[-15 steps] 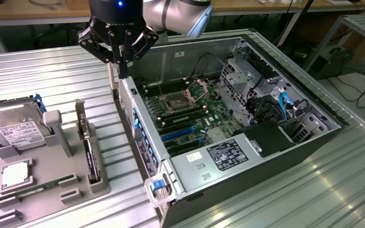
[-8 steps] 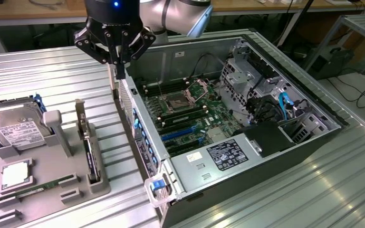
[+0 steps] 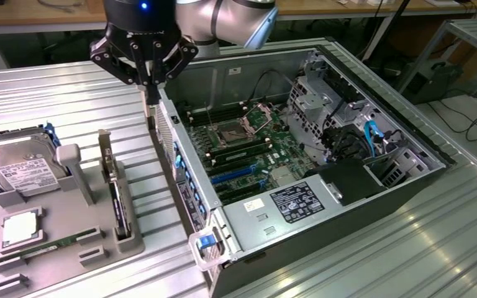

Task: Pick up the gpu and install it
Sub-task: 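Reach for the gpu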

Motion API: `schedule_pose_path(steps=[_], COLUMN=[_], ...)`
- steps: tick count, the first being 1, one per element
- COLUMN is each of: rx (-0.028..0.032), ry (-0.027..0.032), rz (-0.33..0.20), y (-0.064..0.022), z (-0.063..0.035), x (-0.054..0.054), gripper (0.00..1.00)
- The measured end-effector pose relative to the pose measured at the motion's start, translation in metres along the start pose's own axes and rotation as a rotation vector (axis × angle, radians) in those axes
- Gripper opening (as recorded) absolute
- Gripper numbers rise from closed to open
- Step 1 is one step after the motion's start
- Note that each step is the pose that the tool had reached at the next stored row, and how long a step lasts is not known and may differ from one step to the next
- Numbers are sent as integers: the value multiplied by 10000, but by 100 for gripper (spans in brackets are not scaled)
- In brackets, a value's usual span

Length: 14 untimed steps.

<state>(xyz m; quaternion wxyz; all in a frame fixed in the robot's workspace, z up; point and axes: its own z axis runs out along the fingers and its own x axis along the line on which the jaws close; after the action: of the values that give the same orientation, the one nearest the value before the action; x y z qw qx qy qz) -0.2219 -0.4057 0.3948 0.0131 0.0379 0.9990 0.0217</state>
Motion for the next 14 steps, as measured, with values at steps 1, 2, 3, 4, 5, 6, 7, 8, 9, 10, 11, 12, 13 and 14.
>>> schedule_pose_path(steps=[1, 2, 3, 4, 5, 6, 7, 8, 9, 10, 11, 12, 13, 14], rx=[0, 0, 0, 1, 0, 0, 0, 0, 0, 0, 0, 0, 0, 0], ry=[0, 0, 0, 0, 0, 0, 0, 0, -1, -1, 0, 0, 0, 0], rz=[0, 0, 0, 0, 0, 1, 1, 1, 1, 1, 1, 0, 1, 0], y=[-2, -3, -5, -6, -8, -10, -12, -13, -15, -17, -19, -20, -22, -24], z=[0, 0, -1, -1, -1, -2, -2, -2, -2, -3, -3, -4, -4, -4], x=[8, 16, 25, 34, 44, 53, 64, 73, 84, 95, 104, 112, 120, 129], gripper=[11, 11, 11, 11, 11, 11, 11, 11, 11, 11, 11, 11, 11, 11])
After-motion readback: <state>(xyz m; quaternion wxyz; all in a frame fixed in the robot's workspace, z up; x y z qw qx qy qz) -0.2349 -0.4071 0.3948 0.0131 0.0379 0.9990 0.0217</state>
